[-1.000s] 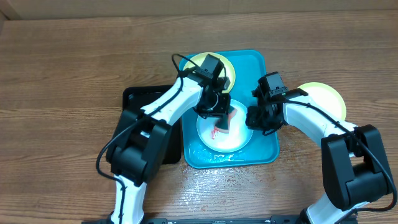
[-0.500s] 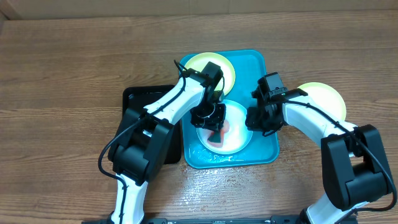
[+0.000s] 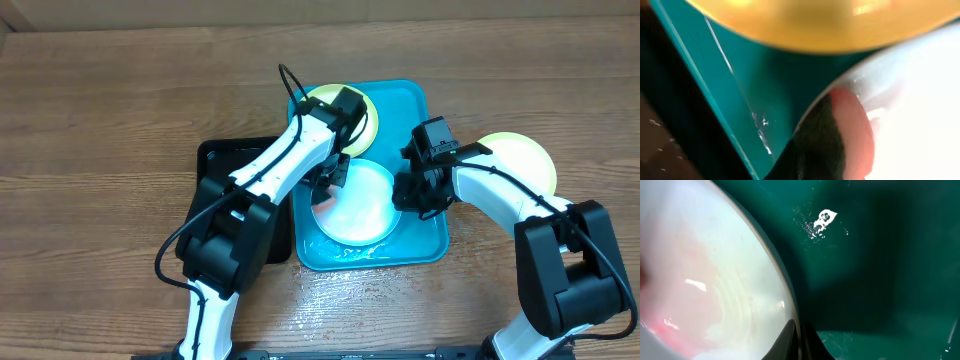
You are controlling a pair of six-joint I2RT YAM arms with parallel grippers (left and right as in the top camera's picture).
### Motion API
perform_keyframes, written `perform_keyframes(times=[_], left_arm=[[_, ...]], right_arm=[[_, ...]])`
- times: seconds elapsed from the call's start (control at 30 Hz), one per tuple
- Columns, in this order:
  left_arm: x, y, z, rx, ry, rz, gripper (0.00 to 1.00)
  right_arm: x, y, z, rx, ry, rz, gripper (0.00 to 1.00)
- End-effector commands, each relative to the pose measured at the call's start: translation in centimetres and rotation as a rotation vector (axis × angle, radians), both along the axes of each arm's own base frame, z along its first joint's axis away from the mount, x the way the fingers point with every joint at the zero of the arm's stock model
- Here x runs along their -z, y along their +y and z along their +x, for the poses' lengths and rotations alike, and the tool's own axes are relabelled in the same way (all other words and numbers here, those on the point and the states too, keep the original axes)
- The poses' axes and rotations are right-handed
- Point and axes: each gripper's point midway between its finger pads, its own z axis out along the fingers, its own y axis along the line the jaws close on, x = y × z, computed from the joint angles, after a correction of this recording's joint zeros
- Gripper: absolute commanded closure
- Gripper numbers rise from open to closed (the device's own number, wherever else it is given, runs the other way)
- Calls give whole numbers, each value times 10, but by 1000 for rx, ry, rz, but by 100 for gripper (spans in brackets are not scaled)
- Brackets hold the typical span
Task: Clean dirty plates on tray and stack at the side
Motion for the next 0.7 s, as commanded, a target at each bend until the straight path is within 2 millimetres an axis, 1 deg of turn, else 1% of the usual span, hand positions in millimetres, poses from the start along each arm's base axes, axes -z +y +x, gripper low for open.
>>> perform_keyframes(times=[0.0,0.13,0.23,0.33,0.53,0.67], left_arm=[[0,0,14,37,-31,0,96],[10,-48,-3,72,73,-247,96],[15,-73,-16,90,143,-355,96],[16,-88,-29,118,199,-420,96],[3,-118,-49,183,282,-583,96],[6,-120,-53,221,269,-554,96]], right_arm=[[7,-14,-1,21,4,-69,95],[7,-14,-1,21,4,-69,95],[7,-15,-1,21,5,-69,95],[7,-14,-1,21,4,-69,95],[7,-14,-1,21,4,-69,95],[7,-14,-1,21,5,-68,95]])
